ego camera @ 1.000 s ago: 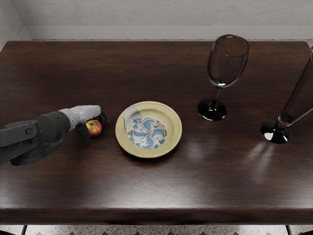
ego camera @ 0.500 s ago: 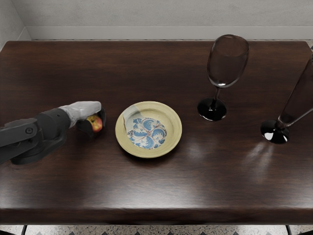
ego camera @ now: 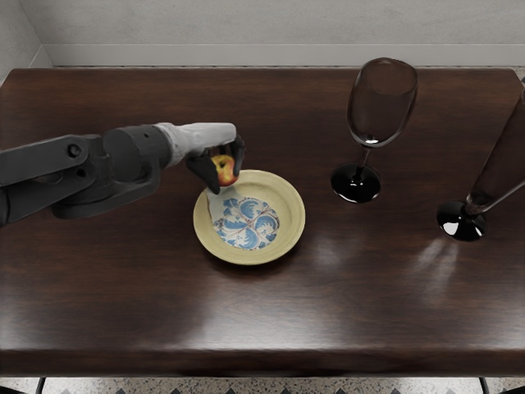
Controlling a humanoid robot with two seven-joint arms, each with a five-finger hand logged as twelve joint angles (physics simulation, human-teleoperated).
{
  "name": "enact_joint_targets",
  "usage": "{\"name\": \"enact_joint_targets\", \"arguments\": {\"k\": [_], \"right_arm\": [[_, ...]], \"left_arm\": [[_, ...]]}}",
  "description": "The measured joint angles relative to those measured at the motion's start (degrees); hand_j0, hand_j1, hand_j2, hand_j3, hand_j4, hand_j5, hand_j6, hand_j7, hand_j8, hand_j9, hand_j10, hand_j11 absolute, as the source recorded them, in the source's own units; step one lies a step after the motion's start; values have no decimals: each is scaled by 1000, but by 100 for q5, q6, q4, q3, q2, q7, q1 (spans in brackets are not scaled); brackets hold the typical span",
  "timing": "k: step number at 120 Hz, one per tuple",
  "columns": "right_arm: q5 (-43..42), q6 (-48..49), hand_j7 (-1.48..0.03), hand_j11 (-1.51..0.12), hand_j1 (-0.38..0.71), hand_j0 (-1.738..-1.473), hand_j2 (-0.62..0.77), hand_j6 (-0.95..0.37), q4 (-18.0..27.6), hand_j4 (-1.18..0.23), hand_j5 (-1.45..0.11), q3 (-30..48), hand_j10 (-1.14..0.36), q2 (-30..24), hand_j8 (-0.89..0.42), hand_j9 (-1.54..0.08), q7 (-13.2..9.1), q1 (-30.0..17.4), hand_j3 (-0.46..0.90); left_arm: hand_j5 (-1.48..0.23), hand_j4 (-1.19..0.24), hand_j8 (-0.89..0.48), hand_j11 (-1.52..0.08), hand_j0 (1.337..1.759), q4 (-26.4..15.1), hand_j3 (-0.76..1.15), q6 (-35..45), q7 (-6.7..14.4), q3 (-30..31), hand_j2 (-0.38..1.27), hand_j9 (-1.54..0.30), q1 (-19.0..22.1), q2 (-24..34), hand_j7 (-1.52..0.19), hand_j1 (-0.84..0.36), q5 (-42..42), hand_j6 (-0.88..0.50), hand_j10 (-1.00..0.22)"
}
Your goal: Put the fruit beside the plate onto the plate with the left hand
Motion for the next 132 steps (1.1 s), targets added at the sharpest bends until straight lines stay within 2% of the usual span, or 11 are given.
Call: {"name": "enact_joint_targets", "arguments": {"k": [27, 36, 61, 64, 74, 84, 94, 104, 113, 125, 132], "right_arm": [[0, 0, 0, 0, -349, -1658, 0, 0, 0, 0, 0, 0, 0, 0, 0, 0, 0, -12, 0], [0, 0, 0, 0, -349, -1658, 0, 0, 0, 0, 0, 0, 0, 0, 0, 0, 1, -13, 0], [0, 0, 0, 0, -349, -1658, 0, 0, 0, 0, 0, 0, 0, 0, 0, 0, -1, -15, 0], [0, 0, 0, 0, -349, -1658, 0, 0, 0, 0, 0, 0, 0, 0, 0, 0, -1, -15, 0], [0, 0, 0, 0, -349, -1658, 0, 0, 0, 0, 0, 0, 0, 0, 0, 0, -1, -15, 0], [0, 0, 0, 0, -349, -1658, 0, 0, 3, 0, 0, 0, 0, 0, 0, 0, -2, -15, 0], [0, 0, 0, 0, -349, -1658, 0, 0, 4, 0, 0, 0, 0, 0, 0, 0, -2, -15, 0], [0, 0, 0, 0, -349, -1658, 0, 0, 4, 0, 0, 0, 0, 0, 0, 0, -2, -15, 0], [0, 0, 0, 0, -349, -1658, 0, 0, 6, 0, 0, 0, 0, 0, 0, 0, -2, -15, 0], [0, 0, 0, 0, -349, -1658, 0, 0, 8, 0, 0, 0, 0, 0, 0, 0, -2, -15, 0], [0, 0, 0, 0, -349, -1658, 0, 0, 8, 0, 0, 0, 0, 0, 0, 0, -2, -15, 0]], "left_arm": [[-1203, -743, -343, -1110, 1649, -7, 0, -87, 3, -12, 449, -1099, 281, -237, -1136, -386, -93, -318, -794], [-1186, -755, -383, -1109, 1649, -3, 0, -88, 1, -5, 334, -1099, 335, -264, -1121, -333, -85, -339, -798], [-1147, -759, -437, -1090, 1650, 8, 0, -92, -1, 32, 255, -1083, 493, -261, -1076, -252, -77, -409, -790], [-1092, -728, -440, -1040, 1651, 7, 0, -86, -1, 26, 231, -1034, 492, -257, -1027, -232, -70, -414, -756], [-743, -497, -306, -708, 1653, 4, 0, -47, 1, -10, 157, -704, 492, -241, -700, -52, -59, -289, -516], [-503, -337, -211, -480, 1655, -28, 0, -33, 1, -89, 106, -477, 505, -119, -474, 74, -156, -199, -350], [-343, -232, -148, -328, 1656, -179, 0, -215, 1, -473, 73, -326, 500, 320, -324, 159, -805, -140, -240], [-237, -161, -105, -226, 1657, -245, 0, -1127, 2, -1150, 50, -225, 548, 1587, -224, 215, -2297, -100, -167], [-172, -118, -80, -164, 1657, -254, 0, -1883, 2, -1607, 36, -163, 580, 2253, -163, 250, -3646, -77, -122], [-115, -81, -58, -110, 1657, -232, 0, -2325, 2, -1873, 24, -110, 584, 2921, -109, 280, -5393, -56, -83], [-92, -66, -49, -89, 1658, -226, 0, -2444, 2, -1942, 19, -89, 586, 3014, -88, 292, -6076, -47, -67]]}}
